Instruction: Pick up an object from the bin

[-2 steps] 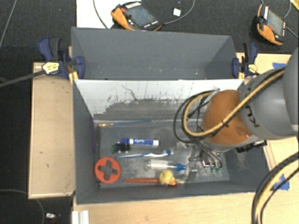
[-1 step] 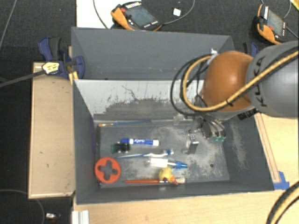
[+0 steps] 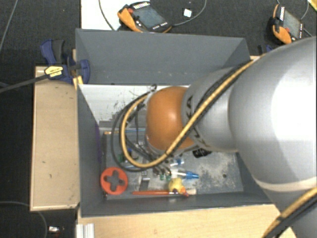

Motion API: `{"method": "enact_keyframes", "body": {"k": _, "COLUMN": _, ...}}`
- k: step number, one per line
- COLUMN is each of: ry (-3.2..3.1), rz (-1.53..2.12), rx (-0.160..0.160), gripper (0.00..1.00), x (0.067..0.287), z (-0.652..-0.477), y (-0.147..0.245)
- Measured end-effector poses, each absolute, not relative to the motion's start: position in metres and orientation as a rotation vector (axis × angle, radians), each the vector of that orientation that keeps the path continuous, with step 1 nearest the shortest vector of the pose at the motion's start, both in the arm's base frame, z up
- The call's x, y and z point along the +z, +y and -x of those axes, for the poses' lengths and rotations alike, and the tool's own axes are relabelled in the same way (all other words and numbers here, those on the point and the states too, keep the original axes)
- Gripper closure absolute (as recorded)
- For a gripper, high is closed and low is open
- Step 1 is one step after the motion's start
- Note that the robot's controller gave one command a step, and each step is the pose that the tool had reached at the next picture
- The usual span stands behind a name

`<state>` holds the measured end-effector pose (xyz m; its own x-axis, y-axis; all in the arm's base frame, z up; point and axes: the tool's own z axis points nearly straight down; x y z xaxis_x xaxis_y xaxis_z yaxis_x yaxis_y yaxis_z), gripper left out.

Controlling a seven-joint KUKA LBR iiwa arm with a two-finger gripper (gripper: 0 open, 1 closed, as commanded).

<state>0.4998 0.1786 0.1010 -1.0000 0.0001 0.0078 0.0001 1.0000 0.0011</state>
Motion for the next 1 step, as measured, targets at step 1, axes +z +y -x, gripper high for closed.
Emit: {"method": "enact_keyframes", "body": {"k": 1, "ry": -3.129, "rz": -0.455, "rx": 0.019, "gripper": 0.00, "x": 0.0697, "z": -0.5236, "y": 0.1146}}
